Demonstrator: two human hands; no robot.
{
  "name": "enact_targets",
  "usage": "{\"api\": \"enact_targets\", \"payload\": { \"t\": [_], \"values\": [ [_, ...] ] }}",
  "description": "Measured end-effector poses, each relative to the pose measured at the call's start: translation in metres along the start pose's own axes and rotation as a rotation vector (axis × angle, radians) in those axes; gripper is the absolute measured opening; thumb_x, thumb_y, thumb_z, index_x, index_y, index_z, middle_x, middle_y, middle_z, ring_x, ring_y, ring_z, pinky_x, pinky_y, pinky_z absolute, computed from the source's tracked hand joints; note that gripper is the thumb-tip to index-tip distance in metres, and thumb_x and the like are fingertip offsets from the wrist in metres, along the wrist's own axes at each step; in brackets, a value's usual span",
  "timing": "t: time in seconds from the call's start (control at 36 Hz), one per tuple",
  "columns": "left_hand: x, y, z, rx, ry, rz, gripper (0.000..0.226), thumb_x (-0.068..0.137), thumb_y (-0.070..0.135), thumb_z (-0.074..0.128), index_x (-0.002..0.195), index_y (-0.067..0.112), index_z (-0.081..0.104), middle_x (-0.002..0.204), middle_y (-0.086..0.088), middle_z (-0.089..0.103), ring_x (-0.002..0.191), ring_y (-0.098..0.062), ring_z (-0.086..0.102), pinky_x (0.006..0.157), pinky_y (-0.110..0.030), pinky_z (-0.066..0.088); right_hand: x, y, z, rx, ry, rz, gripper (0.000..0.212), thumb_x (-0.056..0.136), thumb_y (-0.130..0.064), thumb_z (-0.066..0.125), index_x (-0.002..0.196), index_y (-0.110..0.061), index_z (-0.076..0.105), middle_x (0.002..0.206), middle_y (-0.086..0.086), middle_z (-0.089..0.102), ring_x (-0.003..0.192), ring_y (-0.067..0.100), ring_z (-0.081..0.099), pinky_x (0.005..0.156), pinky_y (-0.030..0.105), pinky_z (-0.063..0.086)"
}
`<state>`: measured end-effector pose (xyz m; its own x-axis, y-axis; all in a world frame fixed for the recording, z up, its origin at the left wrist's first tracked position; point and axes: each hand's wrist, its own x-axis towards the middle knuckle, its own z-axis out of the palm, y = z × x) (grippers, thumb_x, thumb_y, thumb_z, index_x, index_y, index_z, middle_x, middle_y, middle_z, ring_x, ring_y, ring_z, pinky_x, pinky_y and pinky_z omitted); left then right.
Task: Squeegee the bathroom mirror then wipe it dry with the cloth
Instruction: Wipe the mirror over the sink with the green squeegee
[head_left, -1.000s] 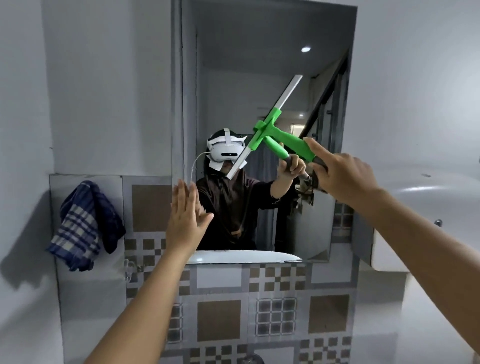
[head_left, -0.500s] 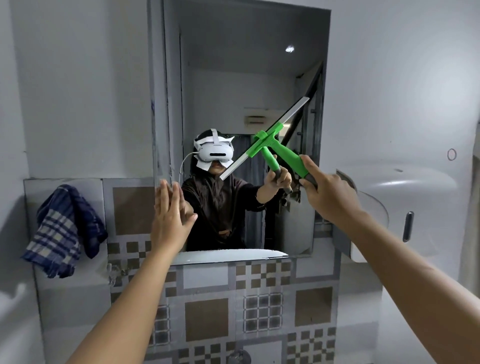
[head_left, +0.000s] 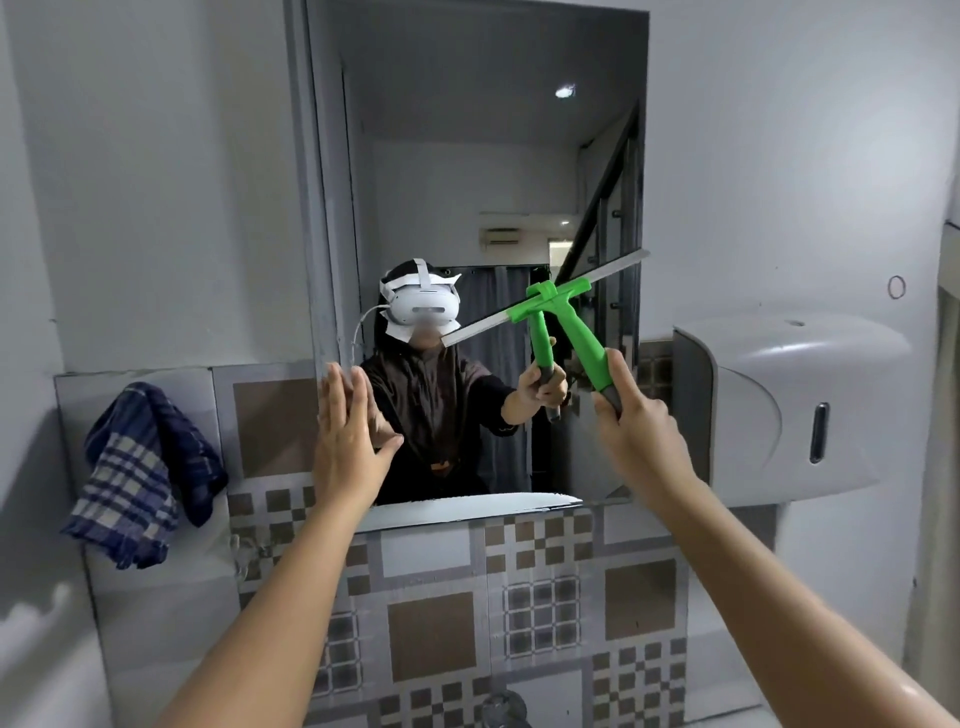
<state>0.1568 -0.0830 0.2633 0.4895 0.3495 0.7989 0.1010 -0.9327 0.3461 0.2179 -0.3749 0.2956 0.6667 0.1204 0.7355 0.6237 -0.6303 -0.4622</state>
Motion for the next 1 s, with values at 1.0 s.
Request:
{"api": "enact_targets", "payload": {
  "t": [1.0],
  "values": [
    [-0.005, -0.018, 0.004, -0.121, 0.061, 0.196, 0.092, 0.081, 0.018, 0.071, 0.148, 0.008, 0.008, 0.155, -0.012, -0.005, 0.144, -0.029, -0.003, 0.108, -0.008, -0.014, -0.073, -0.143, 0.105, 0.406, 0.011, 0.207, 0.058, 0.097, -0.034, 0.037, 0.147, -0.031, 0.006, 0.079, 0.011, 0.058, 0.066, 0.025, 0.056, 0.059, 0.036, 0.051]
  ]
}}
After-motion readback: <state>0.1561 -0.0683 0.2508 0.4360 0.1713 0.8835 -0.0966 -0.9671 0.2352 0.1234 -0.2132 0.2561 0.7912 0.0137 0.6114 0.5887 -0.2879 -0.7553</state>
